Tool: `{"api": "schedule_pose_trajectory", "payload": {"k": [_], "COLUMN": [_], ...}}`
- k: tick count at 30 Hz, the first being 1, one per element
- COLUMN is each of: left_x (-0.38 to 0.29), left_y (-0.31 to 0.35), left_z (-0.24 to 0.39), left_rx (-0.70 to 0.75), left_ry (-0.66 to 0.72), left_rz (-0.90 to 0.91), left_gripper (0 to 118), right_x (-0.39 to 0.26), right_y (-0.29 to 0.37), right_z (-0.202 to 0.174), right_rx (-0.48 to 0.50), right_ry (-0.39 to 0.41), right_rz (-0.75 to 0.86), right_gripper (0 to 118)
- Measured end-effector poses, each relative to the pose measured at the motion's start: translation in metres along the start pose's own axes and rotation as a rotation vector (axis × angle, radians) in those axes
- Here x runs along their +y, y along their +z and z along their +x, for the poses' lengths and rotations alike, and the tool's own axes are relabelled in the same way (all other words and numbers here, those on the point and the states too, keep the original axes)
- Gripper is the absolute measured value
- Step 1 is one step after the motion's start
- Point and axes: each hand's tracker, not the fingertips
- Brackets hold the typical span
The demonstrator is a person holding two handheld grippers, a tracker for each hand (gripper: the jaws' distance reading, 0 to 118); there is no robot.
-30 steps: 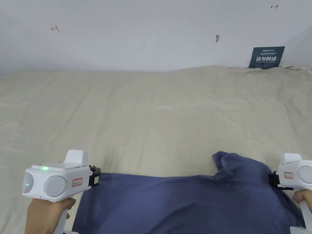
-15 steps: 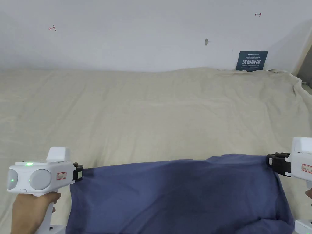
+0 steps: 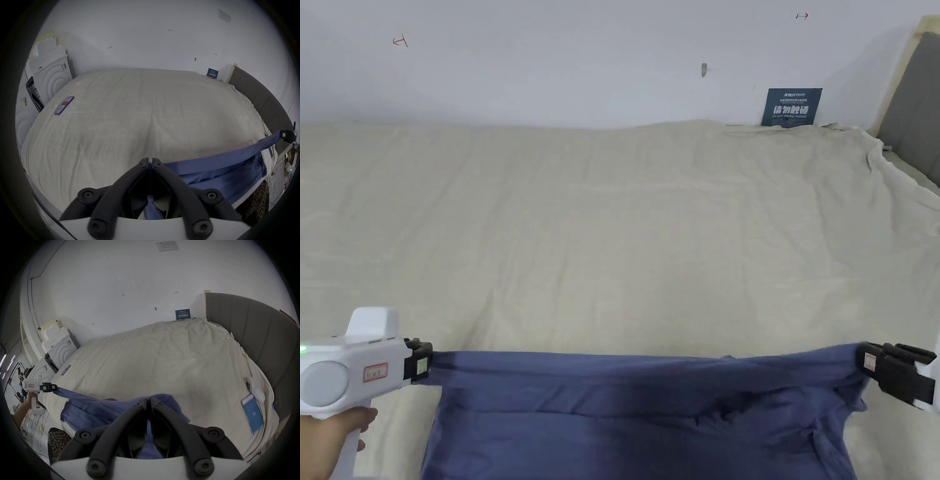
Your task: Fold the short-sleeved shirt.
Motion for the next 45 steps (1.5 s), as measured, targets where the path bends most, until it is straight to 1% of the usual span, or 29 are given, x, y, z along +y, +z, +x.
{"api": "schedule_pose_trajectory", "payload": {"k": [4,7,10,13,16,18,20,25,27,28,30,31,32,33,34,35,36,37,39,42,45], "left_x": [-0.033,-0.057,-0.08,-0.102,-0.115,-0.122,-0.127,-0.134,-0.133,-0.133,-0.129,-0.126,-0.123,-0.12,-0.116,-0.11,-0.105,-0.098,-0.082,-0.057,-0.033], "left_y": [0.008,0.01,0.01,0.004,-0.002,-0.006,-0.011,-0.019,-0.018,-0.017,-0.012,-0.008,-0.004,-0.002,0.002,0.008,0.015,0.024,0.038,0.06,0.076], "left_z": [-0.002,-0.003,-0.003,-0.004,-0.002,0.002,0.005,0.008,0.007,0.007,0.007,0.005,0.004,0.003,0.001,0.001,0.002,0.003,0.005,0.015,0.026], "left_rx": [0.005,0.001,0.009,0.022,0.032,0.046,0.065,0.088,0.09,0.085,0.079,0.076,0.078,0.08,0.083,0.078,0.068,0.055,0.048,0.053,0.048], "left_ry": [0.003,0.021,0.026,0.021,0.022,0.011,-0.012,-0.02,-0.006,-0.003,0.011,0.028,0.048,0.063,0.084,0.096,0.103,0.107,0.111,0.081,0.055], "left_rz": [-0.027,-0.06,-0.092,-0.121,-0.142,-0.149,-0.156,-0.173,-0.17,-0.173,-0.172,-0.164,-0.156,-0.152,-0.135,-0.111,-0.067,-0.022,0.042,0.16,0.257], "left_gripper": [0,0,0,0,0,0,0,0,0,3,19,35,65,85,102,112,111,112,112,112,112], "right_x": [-0.039,-0.067,-0.092,-0.112,-0.128,-0.138,-0.146,-0.16,-0.159,-0.158,-0.152,-0.148,-0.143,-0.138,-0.129,-0.121,-0.113,-0.104,-0.082,-0.051,-0.025], "right_y": [0.011,0.015,0.018,0.015,0.005,-0.004,-0.013,-0.027,-0.023,-0.021,-0.015,-0.011,-0.007,-0.004,0.003,0.008,0.013,0.02,0.03,0.046,0.056], "right_z": [0.005,0.01,0.011,0.015,0.017,0.02,0.021,0.021,0.012,0.011,0.005,0.001,-0.003,-0.007,-0.016,-0.021,-0.025,-0.029,-0.037,-0.052,-0.072], "right_rx": [-0.023,-0.039,-0.065,-0.072,-0.106,-0.121,-0.145,-0.19,-0.196,-0.198,-0.204,-0.205,-0.217,-0.228,-0.228,-0.233,-0.229,-0.218,-0.23,-0.221,-0.219], "right_ry": [-0.027,-0.07,-0.08,-0.107,-0.1,-0.127,-0.133,-0.11,-0.106,-0.106,-0.1,-0.094,-0.077,-0.051,-0.031,-0.02,-0.018,-0.021,-0.031,-0.024,0.014], "right_rz": [-0.038,-0.072,-0.102,-0.132,-0.169,-0.199,-0.213,-0.245,-0.248,-0.243,-0.231,-0.216,-0.191,-0.176,-0.167,-0.145,-0.11,-0.062,-0.008,0.114,0.215], "right_gripper": [2,2,2,2,2,2,2,2,2,2,4,6,19,39,63,84,88,88,88,88,88]}}
